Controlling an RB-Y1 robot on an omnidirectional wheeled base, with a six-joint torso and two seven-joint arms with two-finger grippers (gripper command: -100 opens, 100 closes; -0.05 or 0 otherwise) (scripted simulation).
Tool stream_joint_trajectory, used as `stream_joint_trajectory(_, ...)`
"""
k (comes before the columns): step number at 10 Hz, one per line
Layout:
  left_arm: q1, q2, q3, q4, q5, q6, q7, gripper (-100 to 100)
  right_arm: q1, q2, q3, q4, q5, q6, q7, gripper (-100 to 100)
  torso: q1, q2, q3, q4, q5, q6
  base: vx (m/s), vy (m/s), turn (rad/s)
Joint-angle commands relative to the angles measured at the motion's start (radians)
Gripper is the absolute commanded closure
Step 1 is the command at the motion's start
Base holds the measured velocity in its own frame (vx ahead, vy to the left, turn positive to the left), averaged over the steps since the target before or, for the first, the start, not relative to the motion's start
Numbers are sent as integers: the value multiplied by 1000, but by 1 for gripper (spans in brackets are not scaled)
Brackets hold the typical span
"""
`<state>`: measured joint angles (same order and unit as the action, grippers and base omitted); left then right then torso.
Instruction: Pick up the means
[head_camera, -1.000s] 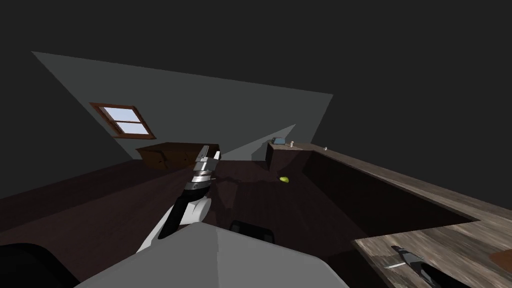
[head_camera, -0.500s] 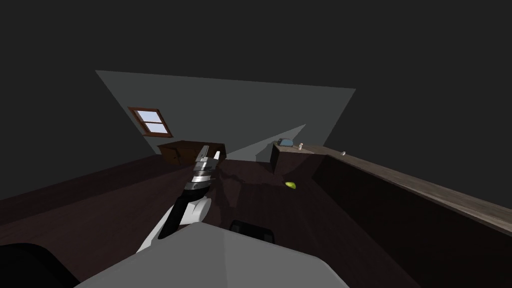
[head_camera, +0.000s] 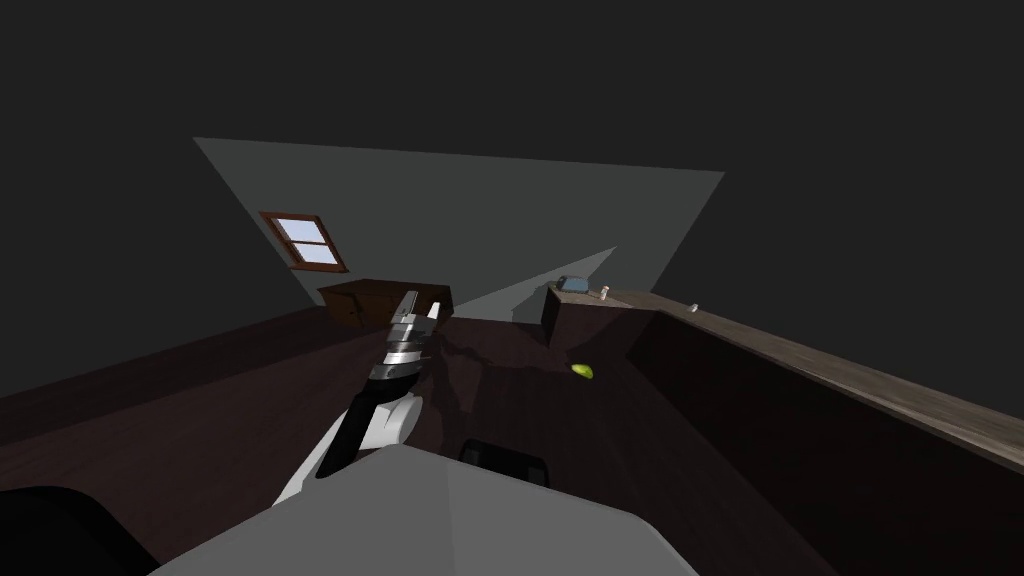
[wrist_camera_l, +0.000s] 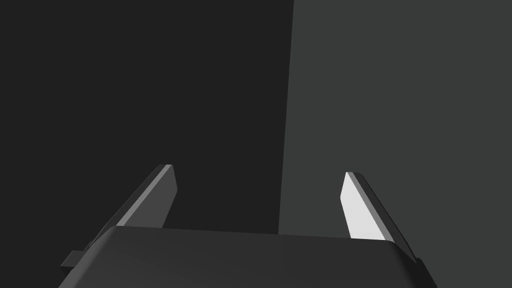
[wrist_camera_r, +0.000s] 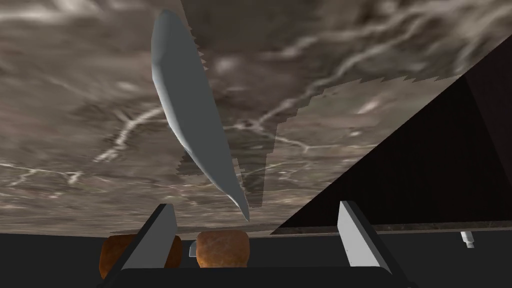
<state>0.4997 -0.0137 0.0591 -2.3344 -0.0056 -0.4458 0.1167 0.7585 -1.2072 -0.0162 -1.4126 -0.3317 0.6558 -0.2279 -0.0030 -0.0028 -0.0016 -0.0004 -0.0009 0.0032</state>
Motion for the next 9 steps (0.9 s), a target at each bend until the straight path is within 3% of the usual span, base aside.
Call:
stream_joint_trajectory(1, 0, 0, 0, 0, 0, 0, 0, 0, -20, 21, 8, 28, 10, -14, 11, -100, 0, 0, 0, 0, 0, 0, 2, -45, 20)
stream_joint_trajectory(2, 0, 0, 0, 0, 0, 0, 0, 0, -13, 13, 5, 18, 6, -8, 6, -100, 0, 0, 0, 0, 0, 0, 1, -20, 6)
stream_joint_trajectory(3, 0, 0, 0, 0, 0, 0, 0, 0, -14, 14, 6, 20, 7, -10, 8, 100, 1, 0, 0, 0, 0, 0, 0, 0, 0)
stream_joint_trajectory(7, 0, 0, 0, 0, 0, 0, 0, 0, -12, 13, 7, 21, 7, -6, 10, 100, 2, 2, 2, 2, 0, -1, 0, -1, -2)
stream_joint_trajectory(8, 0, 0, 0, 0, 0, 0, 0, 0, -12, 13, 7, 21, 7, -7, 10, 0, 2, 2, 2, 2, -1, 0, 0, 0, 0)
stream_joint_trajectory(9, 0, 0, 0, 0, 0, 0, 0, 0, 0, -10, 2, -9, -6, 7, -2, 100, 2, 2, 2, 2, -1, 0, -8, 30, -37)
